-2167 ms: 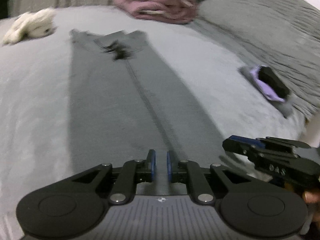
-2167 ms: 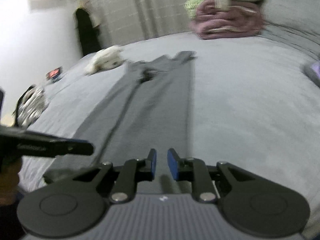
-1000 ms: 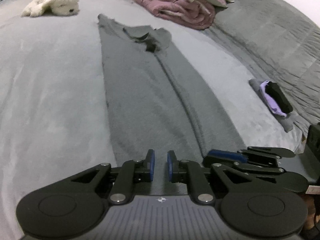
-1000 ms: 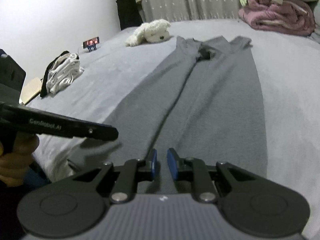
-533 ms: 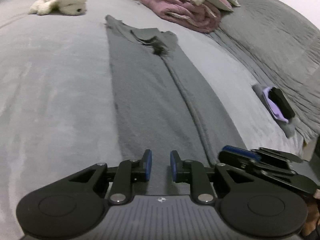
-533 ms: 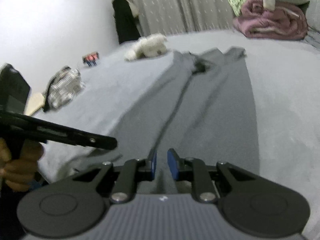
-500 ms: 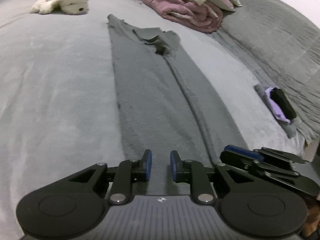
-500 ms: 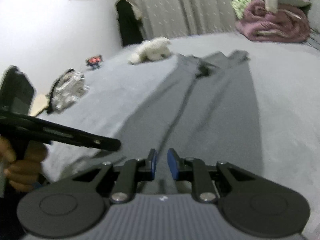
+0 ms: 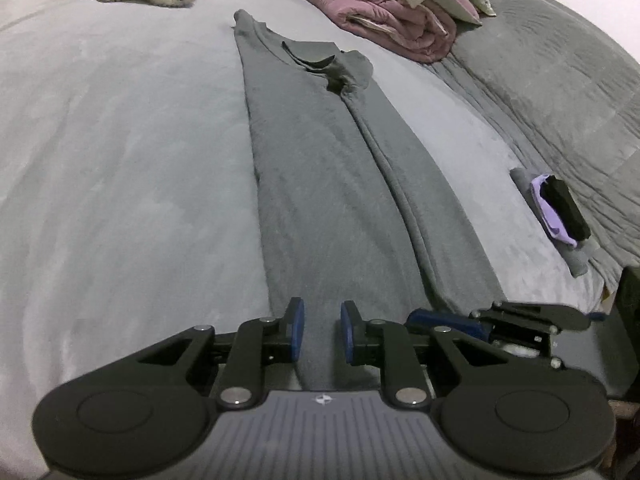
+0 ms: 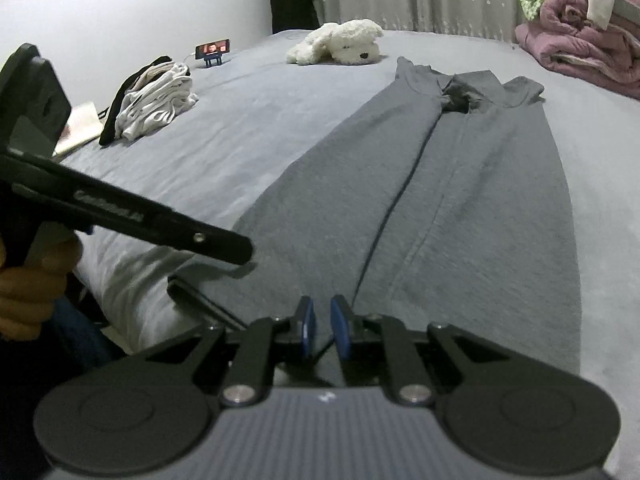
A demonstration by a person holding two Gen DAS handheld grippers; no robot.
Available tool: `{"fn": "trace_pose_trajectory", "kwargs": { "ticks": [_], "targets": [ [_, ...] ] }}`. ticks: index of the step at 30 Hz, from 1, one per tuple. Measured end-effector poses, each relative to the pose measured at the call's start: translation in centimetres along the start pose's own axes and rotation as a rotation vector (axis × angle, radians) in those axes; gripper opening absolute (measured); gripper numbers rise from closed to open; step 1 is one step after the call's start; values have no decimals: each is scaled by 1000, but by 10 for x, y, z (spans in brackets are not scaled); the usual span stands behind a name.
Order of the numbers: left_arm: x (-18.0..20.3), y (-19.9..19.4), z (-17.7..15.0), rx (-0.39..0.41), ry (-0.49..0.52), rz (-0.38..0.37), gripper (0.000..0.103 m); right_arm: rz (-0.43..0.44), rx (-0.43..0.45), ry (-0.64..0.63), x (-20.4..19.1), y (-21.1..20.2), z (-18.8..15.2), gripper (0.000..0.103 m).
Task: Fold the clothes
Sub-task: 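Pinch the center fold near the hem with the left gripper while the right gripper hovers beside it, then move both grippers down to the grey shirt's hem edge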
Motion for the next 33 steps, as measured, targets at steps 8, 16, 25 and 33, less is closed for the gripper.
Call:
{"fn": "trace_pose_trajectory", "kwargs": {
  "ticks": [8,16,25,33],
  "targets": [
    [-6,-16,-4,47,-36,24,18,46,172,46,1,-43,15,15],
    [0,-13,-11,52,18,84,20,-40,-3,150,37,-19,-7,17],
    [-1,-17,-8,83,7,94,20,-109,119,294,79,-51,7,18],
    [-4,-18,-3,89,-33,82,20,-150,169,447,121,-73,-1,30]
  ]
}}
Point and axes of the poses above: each gripper's, at about its wrist camera, not at the fingertips, and y roughly the way its jaws point, x to its right, z to its top, the point moved 10 cm from there along y, roughly the way its jaws point, and after that the axes turned 3 degrees about z, right-handed, at the moved point
